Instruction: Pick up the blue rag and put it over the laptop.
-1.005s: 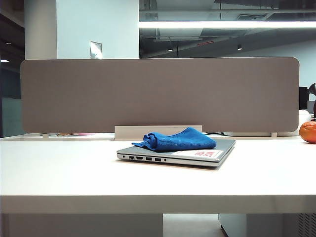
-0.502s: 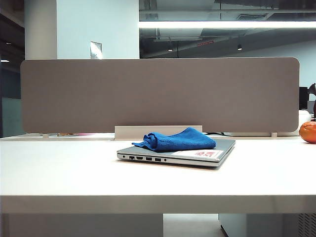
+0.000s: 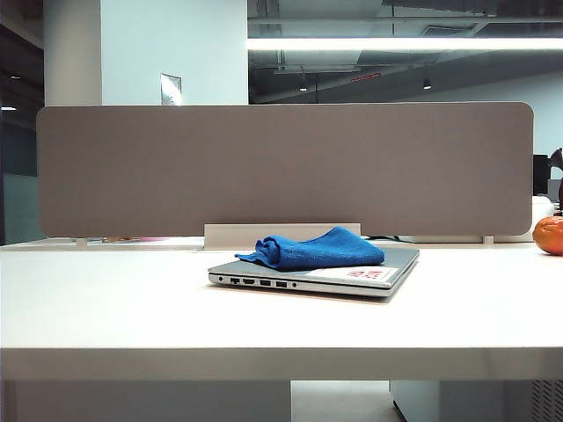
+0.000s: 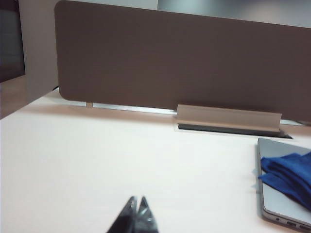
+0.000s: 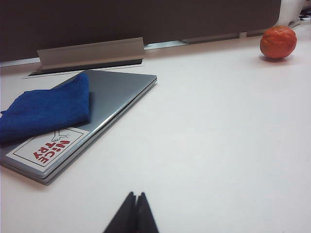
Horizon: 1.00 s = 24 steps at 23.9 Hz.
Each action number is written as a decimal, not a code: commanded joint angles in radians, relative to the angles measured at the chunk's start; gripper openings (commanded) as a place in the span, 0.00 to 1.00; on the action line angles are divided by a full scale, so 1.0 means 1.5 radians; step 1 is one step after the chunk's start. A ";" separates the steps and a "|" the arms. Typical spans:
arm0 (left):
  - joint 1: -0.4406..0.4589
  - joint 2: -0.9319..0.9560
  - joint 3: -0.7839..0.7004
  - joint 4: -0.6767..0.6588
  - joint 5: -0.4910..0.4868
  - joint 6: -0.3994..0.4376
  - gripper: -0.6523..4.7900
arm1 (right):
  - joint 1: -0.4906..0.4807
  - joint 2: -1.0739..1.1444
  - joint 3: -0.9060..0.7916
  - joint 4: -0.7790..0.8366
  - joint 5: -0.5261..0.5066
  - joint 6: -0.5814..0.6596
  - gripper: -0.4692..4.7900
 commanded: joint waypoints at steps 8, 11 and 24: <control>-0.001 -0.022 -0.011 -0.011 0.016 0.001 0.11 | 0.000 -0.002 -0.004 0.009 0.003 -0.003 0.09; -0.002 -0.022 -0.011 -0.017 0.016 0.001 0.11 | 0.000 -0.002 -0.004 0.009 0.003 -0.003 0.09; -0.008 -0.022 -0.011 -0.124 0.034 0.019 0.11 | 0.000 -0.002 -0.004 0.009 0.003 -0.003 0.09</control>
